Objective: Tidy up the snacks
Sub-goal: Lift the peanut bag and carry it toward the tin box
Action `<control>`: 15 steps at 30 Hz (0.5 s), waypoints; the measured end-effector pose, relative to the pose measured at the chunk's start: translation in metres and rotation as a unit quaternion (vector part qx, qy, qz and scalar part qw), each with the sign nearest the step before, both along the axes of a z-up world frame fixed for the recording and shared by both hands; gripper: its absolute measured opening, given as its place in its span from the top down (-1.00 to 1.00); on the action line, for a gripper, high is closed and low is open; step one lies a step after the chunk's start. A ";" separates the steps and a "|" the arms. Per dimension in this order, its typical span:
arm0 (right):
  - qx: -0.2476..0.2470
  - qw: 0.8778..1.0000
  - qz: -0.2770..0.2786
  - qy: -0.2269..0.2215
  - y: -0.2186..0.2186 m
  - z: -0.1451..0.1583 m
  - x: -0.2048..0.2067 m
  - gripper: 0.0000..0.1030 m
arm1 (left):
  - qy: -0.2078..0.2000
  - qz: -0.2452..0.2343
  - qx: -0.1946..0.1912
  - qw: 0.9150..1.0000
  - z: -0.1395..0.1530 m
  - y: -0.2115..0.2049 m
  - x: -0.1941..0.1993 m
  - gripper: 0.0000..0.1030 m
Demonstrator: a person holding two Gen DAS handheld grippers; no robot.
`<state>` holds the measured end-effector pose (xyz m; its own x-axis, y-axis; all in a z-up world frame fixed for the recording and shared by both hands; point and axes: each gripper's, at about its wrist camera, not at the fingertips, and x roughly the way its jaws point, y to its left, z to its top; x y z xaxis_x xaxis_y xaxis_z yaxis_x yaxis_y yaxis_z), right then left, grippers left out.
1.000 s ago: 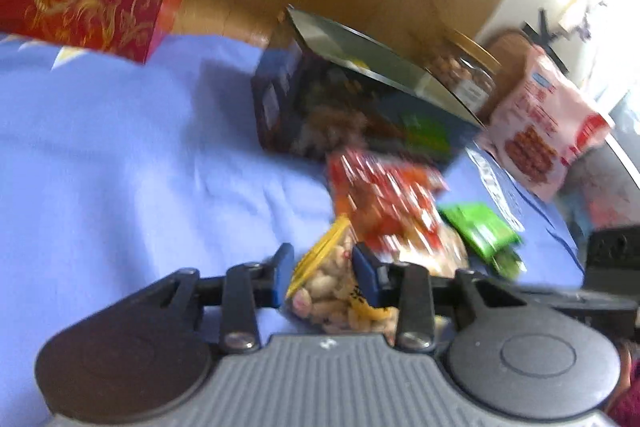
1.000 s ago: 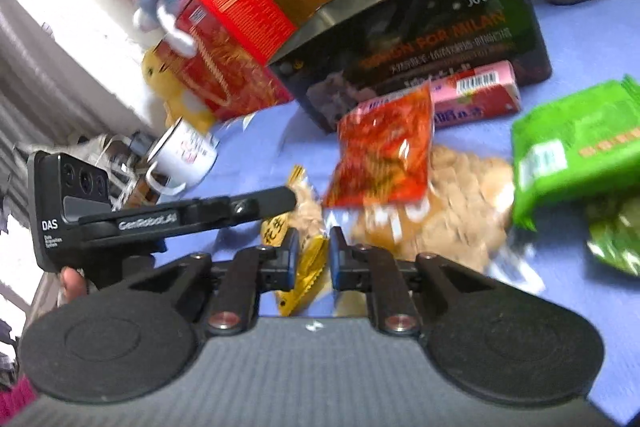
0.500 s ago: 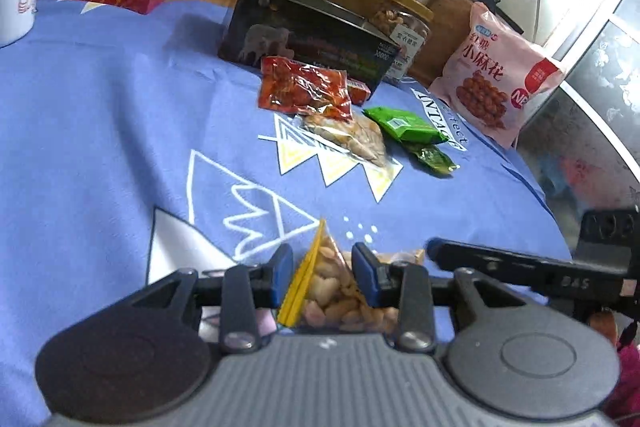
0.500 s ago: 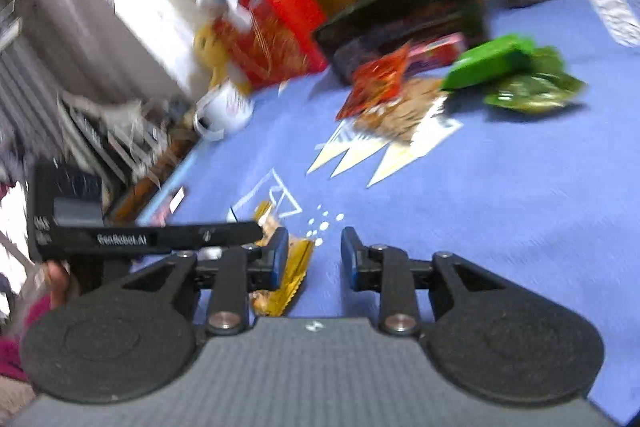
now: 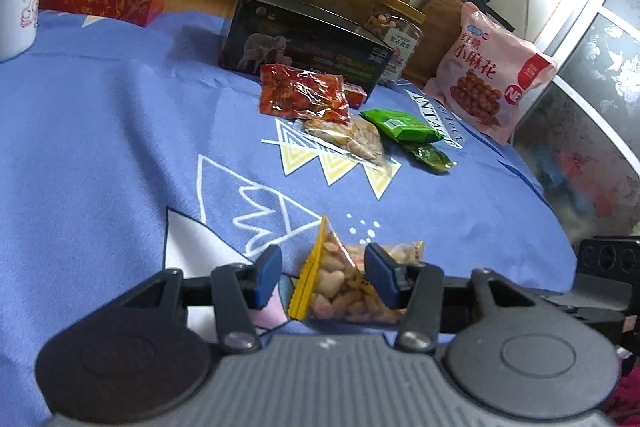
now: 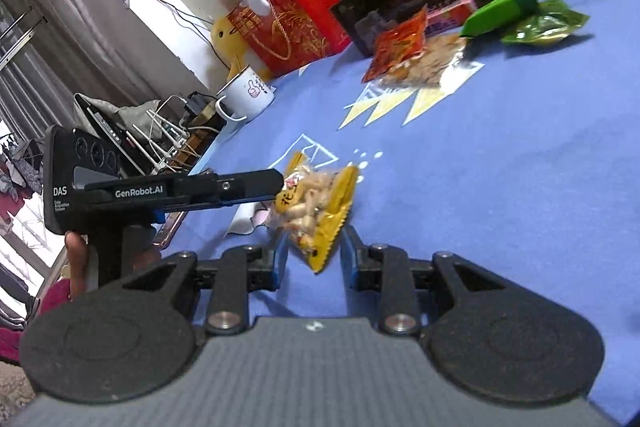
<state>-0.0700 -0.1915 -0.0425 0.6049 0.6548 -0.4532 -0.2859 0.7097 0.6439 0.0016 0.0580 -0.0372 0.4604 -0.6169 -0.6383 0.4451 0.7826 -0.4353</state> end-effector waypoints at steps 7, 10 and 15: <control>-0.039 0.999 -0.026 -0.010 0.004 0.002 0.003 0.80 | 0.010 -0.015 -0.012 1.000 -0.004 0.005 0.006 0.00; -0.042 0.998 -0.036 -0.016 0.001 0.004 0.003 0.80 | 0.007 -0.015 -0.012 1.000 -0.002 0.007 0.005 -0.01; -0.046 0.998 -0.027 -0.023 -0.003 0.007 -0.003 0.70 | 0.007 -0.015 -0.027 0.999 0.003 0.020 0.003 -0.01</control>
